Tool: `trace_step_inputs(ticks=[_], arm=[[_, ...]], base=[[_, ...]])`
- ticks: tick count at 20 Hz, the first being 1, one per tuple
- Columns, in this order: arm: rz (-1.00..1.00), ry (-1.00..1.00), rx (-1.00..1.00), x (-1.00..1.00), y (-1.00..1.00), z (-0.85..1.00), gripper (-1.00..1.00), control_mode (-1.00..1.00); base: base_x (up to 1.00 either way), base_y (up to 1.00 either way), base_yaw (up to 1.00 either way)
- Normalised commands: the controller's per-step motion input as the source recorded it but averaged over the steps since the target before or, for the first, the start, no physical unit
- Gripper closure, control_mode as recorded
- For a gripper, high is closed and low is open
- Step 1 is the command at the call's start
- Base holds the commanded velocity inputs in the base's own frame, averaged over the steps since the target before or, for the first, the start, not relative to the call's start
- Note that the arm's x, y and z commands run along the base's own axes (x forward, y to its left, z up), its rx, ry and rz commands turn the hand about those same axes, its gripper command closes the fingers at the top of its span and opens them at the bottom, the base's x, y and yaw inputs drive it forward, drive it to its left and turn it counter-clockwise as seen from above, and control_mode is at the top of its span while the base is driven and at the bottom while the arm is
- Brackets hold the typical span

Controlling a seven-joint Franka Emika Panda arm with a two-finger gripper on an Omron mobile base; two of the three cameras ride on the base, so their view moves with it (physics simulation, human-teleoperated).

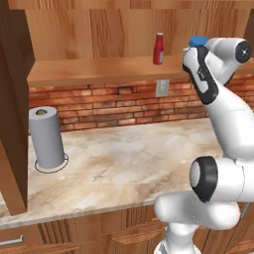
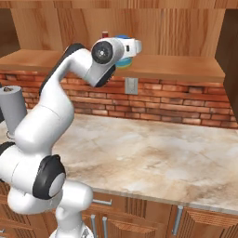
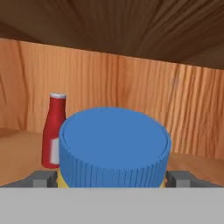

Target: Take 2 condiments from the cabinet and move them on the counter near the stove.Make sure the condiments are lined up with each other, next to each other.

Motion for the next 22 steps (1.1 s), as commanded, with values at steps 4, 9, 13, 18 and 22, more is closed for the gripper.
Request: trace_step_inputs(ticks=[4, 9, 13, 18, 22], arm=[[-0.2, 0.0, 0.0, -0.9, 0.0, 0.47, 1.0, -1.0], [-0.17, 0.05, 0.0, -0.78, 0.0, 0.42, 1.0, -1.0], [-0.08, 0.14, 0.0, -0.73, 0.02, 0.13, 1.0, -1.0], [0.0, 0.06, 0.0, -0.82, 0.25, 0.0, 1.0, -1.0], [0.02, 0.0, 0.0, -0.88, 0.37, 0.0, 1.0, -1.0]], base=[[0.0, 0.0, 0.0], [0.0, 0.0, 0.0], [0.0, 0.0, 0.0], [0.0, 0.0, 0.0], [0.0, 0.0, 0.0]])
